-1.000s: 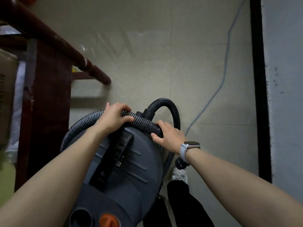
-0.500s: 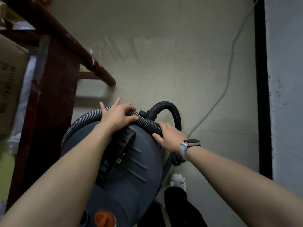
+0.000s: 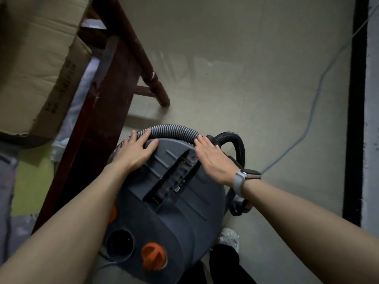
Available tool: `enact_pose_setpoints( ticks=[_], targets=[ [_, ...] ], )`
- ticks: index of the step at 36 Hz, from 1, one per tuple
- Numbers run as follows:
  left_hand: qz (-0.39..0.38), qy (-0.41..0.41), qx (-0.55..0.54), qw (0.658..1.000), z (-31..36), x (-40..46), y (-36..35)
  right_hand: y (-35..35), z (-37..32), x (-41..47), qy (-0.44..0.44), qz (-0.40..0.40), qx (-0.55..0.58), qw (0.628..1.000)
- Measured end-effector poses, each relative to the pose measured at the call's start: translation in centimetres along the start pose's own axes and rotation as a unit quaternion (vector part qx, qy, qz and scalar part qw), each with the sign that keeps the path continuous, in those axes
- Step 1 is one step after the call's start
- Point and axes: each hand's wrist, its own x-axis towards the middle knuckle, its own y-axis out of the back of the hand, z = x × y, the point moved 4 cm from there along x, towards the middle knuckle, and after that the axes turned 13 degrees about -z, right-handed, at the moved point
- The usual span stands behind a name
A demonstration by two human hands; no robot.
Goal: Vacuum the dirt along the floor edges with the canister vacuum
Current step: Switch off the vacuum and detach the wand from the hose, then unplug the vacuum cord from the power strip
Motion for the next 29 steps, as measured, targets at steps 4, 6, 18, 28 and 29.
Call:
enact_pose_setpoints(
  ticks=[4,6,18,28,29],
  targets=[
    [-0.025,0.004,-0.032,0.999,0.1,1.0,0.5,0.5,0.1,0.3,-0.012,-0.027,-0.006,1.0],
    [-0.03,0.003,-0.042,0.999,0.0,1.2,0.6,0.7,0.1,0.4,-0.02,-0.034,-0.018,0.999],
    [0.152,-0.019,-0.089,0.984,-2.0,-9.3,-0.1,-0.5,-5.2,-2.7,-0.01,0.074,-0.096,0.993],
    [0.265,-0.001,-0.153,0.952,-7.2,-21.4,-9.5,-11.6,-10.8,-11.5,0.03,0.067,-0.206,0.976],
    [0.262,-0.002,-0.153,0.953,-7.9,-22.3,-11.3,-13.5,-10.8,-12.4,0.039,0.069,-0.219,0.972]
  ],
)
